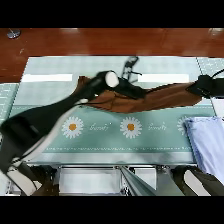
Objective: Fold the shirts.
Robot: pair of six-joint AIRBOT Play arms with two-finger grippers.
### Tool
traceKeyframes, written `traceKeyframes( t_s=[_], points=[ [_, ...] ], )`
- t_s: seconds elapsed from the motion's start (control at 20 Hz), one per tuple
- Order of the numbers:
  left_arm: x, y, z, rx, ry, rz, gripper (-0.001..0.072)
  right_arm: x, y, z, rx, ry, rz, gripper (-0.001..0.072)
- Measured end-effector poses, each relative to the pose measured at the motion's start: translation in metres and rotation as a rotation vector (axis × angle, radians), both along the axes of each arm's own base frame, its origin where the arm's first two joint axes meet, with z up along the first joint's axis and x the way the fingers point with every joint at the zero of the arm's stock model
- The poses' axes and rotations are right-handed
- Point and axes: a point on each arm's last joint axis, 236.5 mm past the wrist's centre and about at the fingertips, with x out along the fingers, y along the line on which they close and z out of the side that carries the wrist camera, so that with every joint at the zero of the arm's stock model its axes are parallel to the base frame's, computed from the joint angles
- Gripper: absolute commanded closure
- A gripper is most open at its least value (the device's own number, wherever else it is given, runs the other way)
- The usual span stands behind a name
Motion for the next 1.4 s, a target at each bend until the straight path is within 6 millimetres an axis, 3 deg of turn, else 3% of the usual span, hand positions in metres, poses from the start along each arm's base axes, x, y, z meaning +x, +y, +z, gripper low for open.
traceKeyframes(
  t_s=[0.15, 0.3, 0.4, 0.5, 0.65, 0.8, 0.9, 1.05, 1.15, 1.25, 1.35, 1.4],
  points=[
    [-0.042, -0.043, -0.025, -0.011, 0.104, -0.069, 0.0691, 0.001, 0.005, 0.007, 0.025, -0.028, -0.006, 0.0687],
    [-0.076, -0.064, -0.032, -0.029, 0.197, -0.126, 0.0691, 0.003, 0.012, 0.014, 0.059, -0.054, -0.005, 0.0687],
    [-0.067, -0.059, -0.019, -0.048, 0.217, -0.129, 0.0692, 0.004, 0.016, 0.017, 0.079, -0.065, -0.001, 0.0687],
    [-0.037, -0.039, 0.013, -0.092, 0.206, -0.096, 0.0692, 0.005, 0.022, 0.023, 0.107, -0.08, 0.009, 0.0687],
    [0.034, 0.034, 0.066, -0.109, 0.136, 0.023, 0.0691, 0.011, 0.046, 0.03, 0.139, -0.107, 0.062, 0.0687],
    [0.092, 0.152, 0.124, -0.057, 0.049, 0.184, 0.0691, 0.028, 0.088, 0.033, 0.17, -0.112, 0.151, 0.0686],
    [0.106, 0.234, 0.166, 0.004, -0.049, 0.29, 0.069, 0.045, 0.127, 0.032, 0.193, -0.101, 0.226, 0.0686],
    [0.09, 0.362, 0.207, 0.143, -0.18, 0.494, 0.0691, 0.07, 0.202, 0.022, 0.222, -0.063, 0.356, 0.0687],
    [0.055, 0.412, 0.214, 0.176, -0.214, 0.614, 0.069, 0.083, 0.253, 0.006, 0.233, -0.031, 0.435, 0.0687],
    [0.01, 0.436, 0.205, 0.173, -0.24, 0.708, 0.069, 0.091, 0.301, -0.015, 0.244, 0.006, 0.496, 0.065],
    [-0.031, 0.432, 0.18, 0.112, -0.236, 0.755, 0.0691, 0.094, 0.34, -0.044, 0.249, 0.054, 0.536, 0.0081],
    [-0.048, 0.427, 0.163, 0.077, -0.22, 0.773, 0.069, 0.093, 0.356, -0.058, 0.251, 0.077, 0.557, 0.0085]
  ],
)
